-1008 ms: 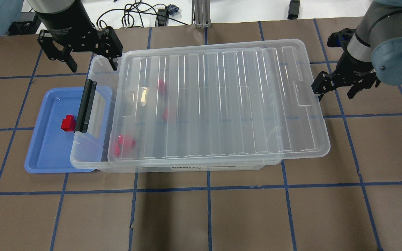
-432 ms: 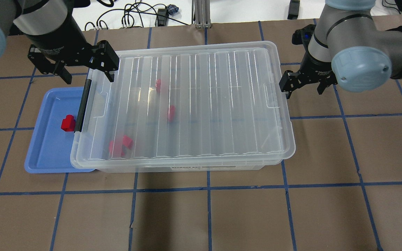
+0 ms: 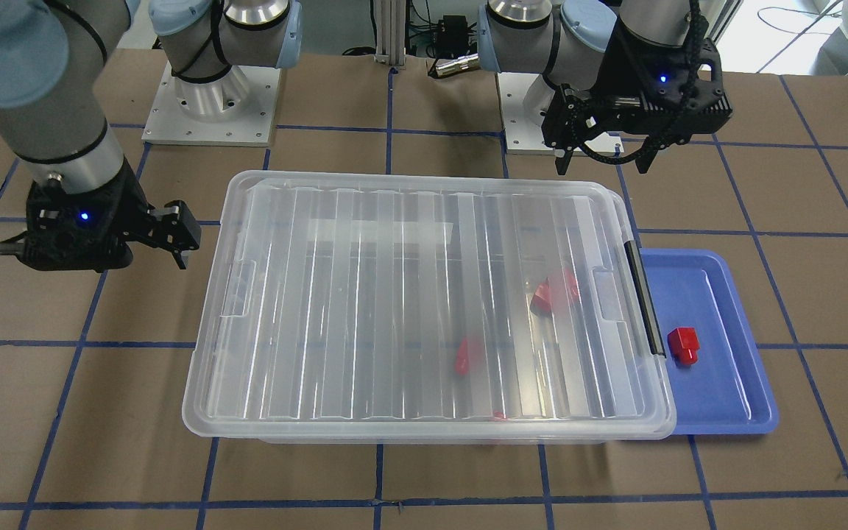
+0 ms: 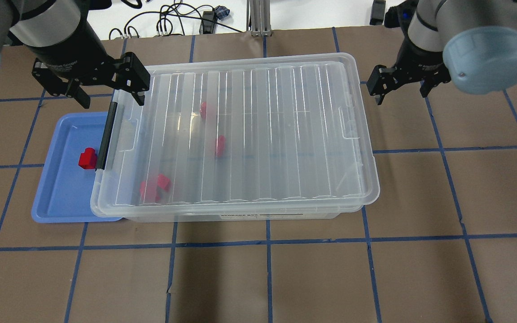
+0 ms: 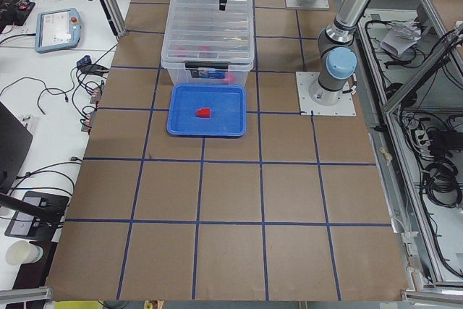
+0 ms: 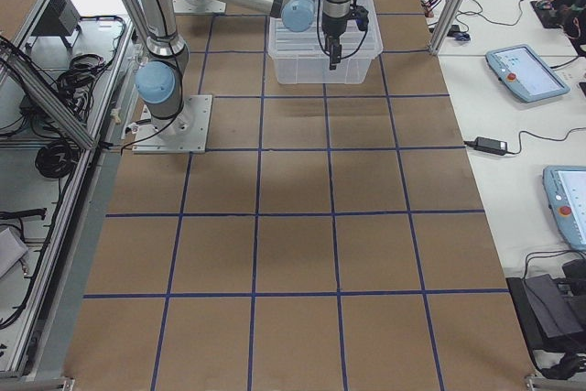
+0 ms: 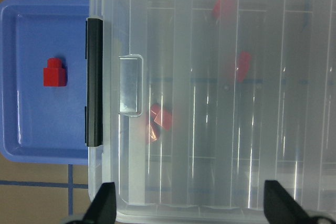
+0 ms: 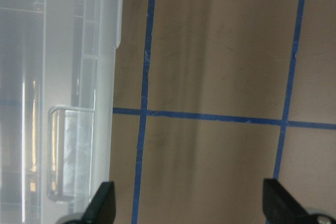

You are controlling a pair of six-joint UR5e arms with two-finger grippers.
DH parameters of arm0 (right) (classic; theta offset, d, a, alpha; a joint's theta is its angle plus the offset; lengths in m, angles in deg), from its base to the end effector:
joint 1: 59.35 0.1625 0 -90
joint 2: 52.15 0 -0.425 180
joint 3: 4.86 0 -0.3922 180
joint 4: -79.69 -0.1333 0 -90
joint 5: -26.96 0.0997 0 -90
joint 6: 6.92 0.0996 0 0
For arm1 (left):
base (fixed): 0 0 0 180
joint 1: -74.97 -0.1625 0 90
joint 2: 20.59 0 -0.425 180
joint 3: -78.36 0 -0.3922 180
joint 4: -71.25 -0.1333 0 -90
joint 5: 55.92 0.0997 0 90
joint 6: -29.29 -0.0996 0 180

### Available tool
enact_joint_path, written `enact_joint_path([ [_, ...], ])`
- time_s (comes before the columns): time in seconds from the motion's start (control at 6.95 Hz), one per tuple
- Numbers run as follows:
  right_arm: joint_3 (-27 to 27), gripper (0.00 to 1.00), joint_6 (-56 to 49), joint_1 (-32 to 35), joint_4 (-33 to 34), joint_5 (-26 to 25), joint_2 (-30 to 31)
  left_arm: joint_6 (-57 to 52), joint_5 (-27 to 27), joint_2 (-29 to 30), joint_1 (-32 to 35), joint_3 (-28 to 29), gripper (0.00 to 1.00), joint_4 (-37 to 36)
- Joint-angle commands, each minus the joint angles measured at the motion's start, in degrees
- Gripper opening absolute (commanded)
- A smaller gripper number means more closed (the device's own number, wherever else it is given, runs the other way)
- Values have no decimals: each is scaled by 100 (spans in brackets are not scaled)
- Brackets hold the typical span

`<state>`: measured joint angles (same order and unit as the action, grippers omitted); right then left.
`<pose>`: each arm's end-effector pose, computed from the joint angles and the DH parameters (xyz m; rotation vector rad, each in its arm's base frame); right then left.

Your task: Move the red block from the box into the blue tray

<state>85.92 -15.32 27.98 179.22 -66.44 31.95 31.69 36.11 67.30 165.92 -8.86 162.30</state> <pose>0.1022 -0.5431 0.4453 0.1515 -3.0733 0.0674 -0.1377 -0.4790 0.5280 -0.0412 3.1061 -0.1057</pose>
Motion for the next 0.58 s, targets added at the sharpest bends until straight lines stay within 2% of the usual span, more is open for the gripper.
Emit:
enact_joint_path([
  [0.0, -1146, 100, 327, 204, -1388, 302, 133, -20, 0, 132, -147, 4, 100, -506],
  [0.14, -1290, 100, 574, 353, -1479, 478, -24, 93, 0, 298, -130, -22, 100, -736],
  [0.29, -1274, 100, 594, 355, -1680, 367, -43, 68, -87, 378, -130, -40, 100, -1095],
  [0.43, -1256, 100, 585, 346, -1604, 253, -43, 85, -367, 387, -139, -110, 100, -1116],
])
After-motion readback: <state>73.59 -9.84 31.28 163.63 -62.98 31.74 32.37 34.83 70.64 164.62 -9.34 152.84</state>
